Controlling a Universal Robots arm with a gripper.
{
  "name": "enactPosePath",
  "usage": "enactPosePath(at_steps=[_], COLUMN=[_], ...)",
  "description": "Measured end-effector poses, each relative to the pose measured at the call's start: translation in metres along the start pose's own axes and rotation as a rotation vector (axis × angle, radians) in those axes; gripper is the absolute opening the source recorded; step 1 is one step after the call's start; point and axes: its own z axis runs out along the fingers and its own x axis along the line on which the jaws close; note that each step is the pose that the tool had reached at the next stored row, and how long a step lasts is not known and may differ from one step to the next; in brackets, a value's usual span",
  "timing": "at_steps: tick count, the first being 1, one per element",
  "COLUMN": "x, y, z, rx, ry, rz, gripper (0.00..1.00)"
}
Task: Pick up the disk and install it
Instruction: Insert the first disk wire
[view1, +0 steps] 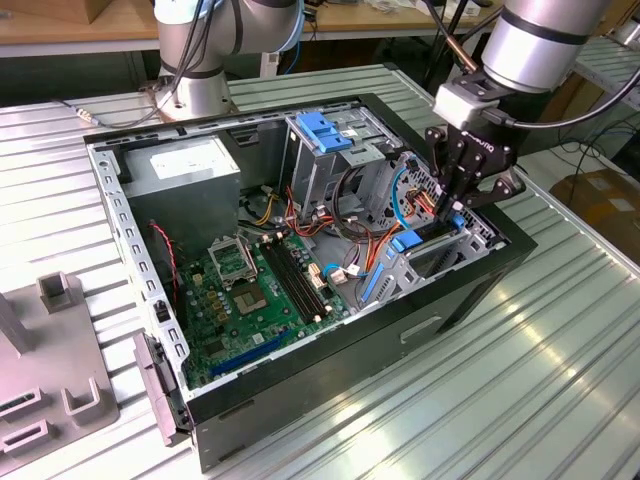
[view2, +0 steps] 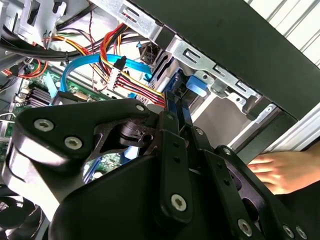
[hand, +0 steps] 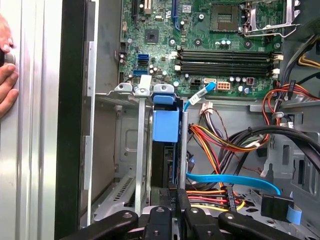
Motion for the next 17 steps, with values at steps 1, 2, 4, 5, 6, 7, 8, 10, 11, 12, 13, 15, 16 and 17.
enactPosePath(at_steps=[1, 2, 4, 5, 6, 7, 8, 10, 11, 12, 13, 15, 16, 17], x=[0.0000, 0.0001, 0.0002, 0.0002, 0.0002, 0.0002, 0.0002, 0.0003, 0.0008, 0.0011, 0.0013, 0.0013, 0.0014, 0.0014], y=[0.0002, 0.0004, 0.0004, 0.0005, 0.0005, 0.0006, 0.0009, 0.0015, 0.0016, 0.0016, 0.0017, 0.0017, 0.0017, 0.0017], z=[0.0000, 0.0000, 0.0000, 0.0001, 0.0000, 0.0000, 0.0000, 0.0000, 0.0000, 0.0000, 0.0001, 0.0001, 0.0001, 0.0001], rx=[-0.0002, -0.0003, 0.0017, 0.0036, 0.0060, 0.0088, 0.0097, 0.0102, 0.0105, 0.0105, 0.0105, 0.0105, 0.0105, 0.0105], ry=[0.0000, 0.0000, 0.0000, 0.0000, 0.0002, 0.0003, 0.0003, -0.0029, -0.0071, -0.0086, -0.0092, -0.0099, -0.0100, -0.0100], rz=[0.002, 0.004, 0.006, 0.007, 0.008, 0.009, 0.010, 0.010, 0.010, 0.010, 0.010, 0.010, 0.010, 0.010], gripper=[0.17, 0.17, 0.17, 0.17, 0.17, 0.17, 0.17, 0.17, 0.17, 0.17, 0.17, 0.17, 0.17, 0.17])
